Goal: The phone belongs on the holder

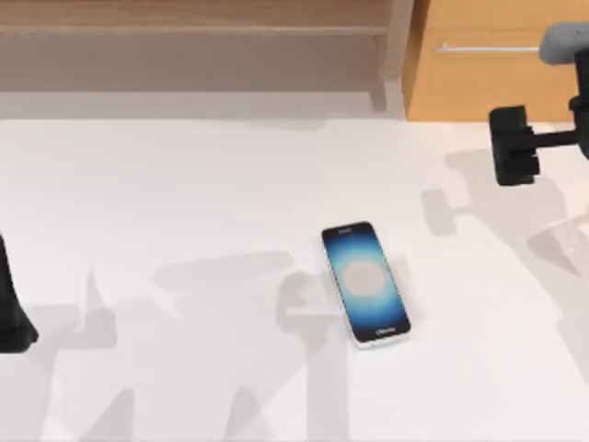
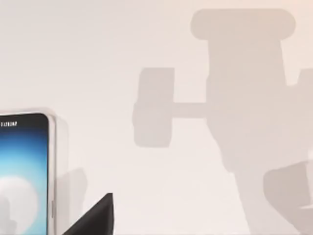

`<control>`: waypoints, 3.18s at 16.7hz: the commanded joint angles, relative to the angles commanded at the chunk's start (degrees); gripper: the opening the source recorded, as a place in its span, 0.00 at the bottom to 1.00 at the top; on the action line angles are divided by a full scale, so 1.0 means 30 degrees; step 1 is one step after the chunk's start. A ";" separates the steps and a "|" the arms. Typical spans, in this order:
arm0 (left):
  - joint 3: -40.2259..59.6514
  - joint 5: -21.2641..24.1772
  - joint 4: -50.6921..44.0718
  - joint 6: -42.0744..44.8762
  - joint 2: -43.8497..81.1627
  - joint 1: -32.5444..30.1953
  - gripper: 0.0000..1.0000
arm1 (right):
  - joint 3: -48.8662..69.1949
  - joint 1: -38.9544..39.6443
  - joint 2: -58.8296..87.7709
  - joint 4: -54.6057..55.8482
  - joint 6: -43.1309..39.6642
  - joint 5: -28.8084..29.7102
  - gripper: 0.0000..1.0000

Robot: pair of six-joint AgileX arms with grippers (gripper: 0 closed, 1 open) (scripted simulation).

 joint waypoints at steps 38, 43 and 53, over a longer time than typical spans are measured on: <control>0.0000 0.0000 0.0000 0.0000 0.0000 0.0000 1.00 | 0.9769 0.6437 1.6255 -0.5218 0.5310 -0.0547 0.77; 0.0000 0.0000 0.0000 0.0000 0.0000 0.0000 1.00 | 0.9769 0.6437 1.6255 -0.5218 0.5310 -0.0547 0.40; 0.0000 0.0000 0.0000 0.0000 0.0000 0.0000 1.00 | 0.9769 0.6437 1.6255 -0.5218 0.5310 -0.0547 0.00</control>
